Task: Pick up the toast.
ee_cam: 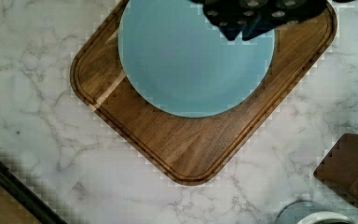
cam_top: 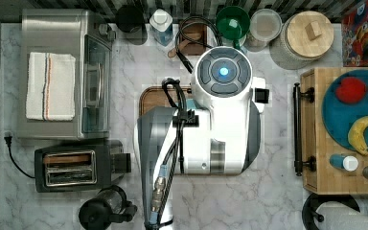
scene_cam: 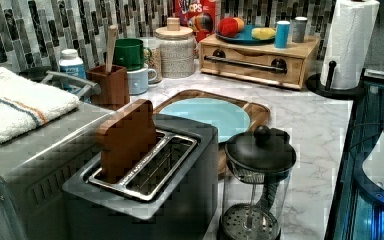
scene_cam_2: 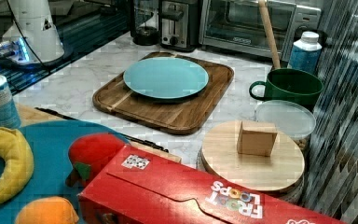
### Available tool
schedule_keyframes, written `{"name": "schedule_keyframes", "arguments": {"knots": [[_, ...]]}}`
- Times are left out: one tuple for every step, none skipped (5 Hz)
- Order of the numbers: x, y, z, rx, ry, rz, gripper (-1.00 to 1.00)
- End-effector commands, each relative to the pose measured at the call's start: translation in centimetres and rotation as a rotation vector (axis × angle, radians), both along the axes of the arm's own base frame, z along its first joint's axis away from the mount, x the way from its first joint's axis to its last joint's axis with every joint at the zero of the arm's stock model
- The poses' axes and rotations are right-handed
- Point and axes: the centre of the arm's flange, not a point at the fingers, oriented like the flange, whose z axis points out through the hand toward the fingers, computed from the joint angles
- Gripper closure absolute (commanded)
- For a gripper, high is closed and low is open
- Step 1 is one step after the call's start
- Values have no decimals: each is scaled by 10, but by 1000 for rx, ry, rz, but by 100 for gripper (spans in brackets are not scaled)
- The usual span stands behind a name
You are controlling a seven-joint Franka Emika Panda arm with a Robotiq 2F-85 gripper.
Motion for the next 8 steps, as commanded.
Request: {"name": "schedule_keyframes", "arguments": {"knots": [[-11, 9, 6, 22, -11, -14, 100], [-33, 42, 7, 23, -72, -41, 100], [-39, 82, 12, 9, -84, -99, 100], [-42, 126, 19, -6, -89, -164, 100], [-43, 163, 29, -7, -99, -214, 100], [-50, 203, 33, -15, -106, -274, 100], [-60, 235, 31, -13, -124, -319, 100], [-69, 267, 32, 13, -127, -375, -100]]}}
